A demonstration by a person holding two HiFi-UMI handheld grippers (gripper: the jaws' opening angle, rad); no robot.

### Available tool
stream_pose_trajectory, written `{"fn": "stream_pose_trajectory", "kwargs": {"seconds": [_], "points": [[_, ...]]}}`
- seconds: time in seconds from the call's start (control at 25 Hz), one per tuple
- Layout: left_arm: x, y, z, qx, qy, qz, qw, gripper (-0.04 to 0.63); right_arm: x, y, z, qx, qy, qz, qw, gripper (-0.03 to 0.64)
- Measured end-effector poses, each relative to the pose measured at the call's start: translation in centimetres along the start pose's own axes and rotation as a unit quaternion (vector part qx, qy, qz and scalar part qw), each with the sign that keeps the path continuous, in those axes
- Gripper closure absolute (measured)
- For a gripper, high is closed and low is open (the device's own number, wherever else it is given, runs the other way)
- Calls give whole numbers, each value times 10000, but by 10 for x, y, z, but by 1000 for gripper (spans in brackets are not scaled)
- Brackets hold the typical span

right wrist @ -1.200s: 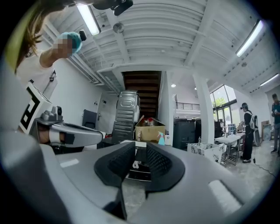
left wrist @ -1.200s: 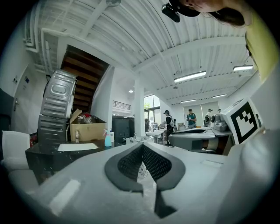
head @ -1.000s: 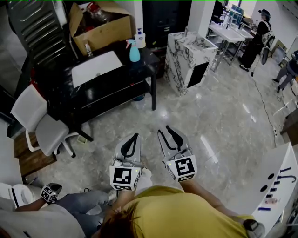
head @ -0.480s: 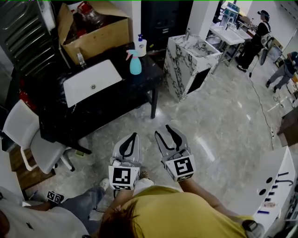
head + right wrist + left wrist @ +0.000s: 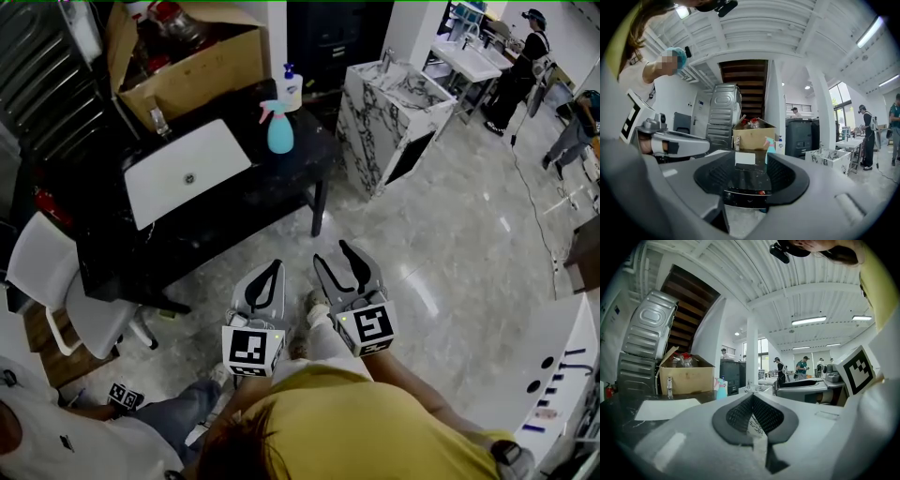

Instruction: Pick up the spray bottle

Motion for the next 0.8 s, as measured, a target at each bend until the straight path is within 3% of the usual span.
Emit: {"fn": "stream_pose_trajectory", "kwargs": {"seconds": [0.36,0.8], "points": [[-7,85,44,61,69,-150,9998,591,4,89,-50,197,-75,-109,9997,399],[1,221,121,500,147,-160,9985,591,15,236,-132,725,-221,49,9971,379]]}}
Point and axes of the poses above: the fingertips, and each gripper's own axes: y forward along the fingers, z to its left, x out of its top, the point moved 3 cm from there along -y, backward along the fingers, and after that the axes turned 8 degrees about y, right-handed, at the moved point
